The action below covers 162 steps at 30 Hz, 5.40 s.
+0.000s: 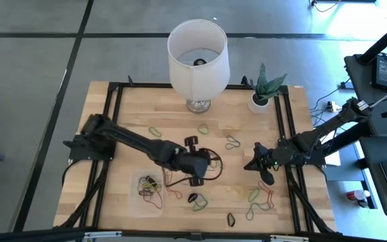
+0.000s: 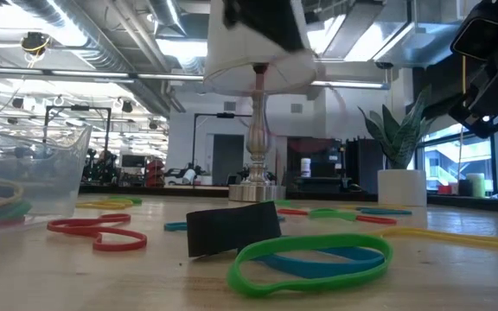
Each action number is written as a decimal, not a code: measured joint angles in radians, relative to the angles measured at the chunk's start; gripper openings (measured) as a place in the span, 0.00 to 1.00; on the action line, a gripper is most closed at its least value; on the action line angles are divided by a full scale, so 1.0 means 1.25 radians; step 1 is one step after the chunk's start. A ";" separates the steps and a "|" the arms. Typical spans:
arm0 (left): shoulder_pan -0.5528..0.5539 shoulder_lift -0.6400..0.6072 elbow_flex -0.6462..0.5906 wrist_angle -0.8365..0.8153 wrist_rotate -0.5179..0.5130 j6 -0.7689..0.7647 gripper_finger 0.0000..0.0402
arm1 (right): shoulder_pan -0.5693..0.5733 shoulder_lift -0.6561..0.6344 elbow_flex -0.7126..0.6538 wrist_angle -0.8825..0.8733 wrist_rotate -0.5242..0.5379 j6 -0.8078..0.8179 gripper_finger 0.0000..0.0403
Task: Pick and place rubber bands into bin
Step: Put the red rubber band into the transparent bin, then put the black rubber band into the transparent bin
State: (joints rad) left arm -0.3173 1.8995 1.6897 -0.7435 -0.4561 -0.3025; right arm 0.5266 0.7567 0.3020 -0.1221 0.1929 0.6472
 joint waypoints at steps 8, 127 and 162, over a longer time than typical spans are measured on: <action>-0.060 -0.122 0.000 -0.133 -0.031 -0.051 0.01 | 0.000 0.000 0.001 0.014 0.031 0.027 0.03; -0.101 -0.701 -0.829 0.348 0.217 -0.101 0.00 | -0.151 0.598 0.564 -0.337 0.032 0.128 0.00; -0.054 -0.903 -0.889 0.382 0.163 -0.084 0.01 | -0.083 1.085 0.909 -0.163 -0.135 -0.379 0.32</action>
State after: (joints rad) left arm -0.3843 0.7707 0.5789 -0.2660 -0.2523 -0.4071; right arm 0.4225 2.1128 1.4380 -0.3264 0.0246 0.1736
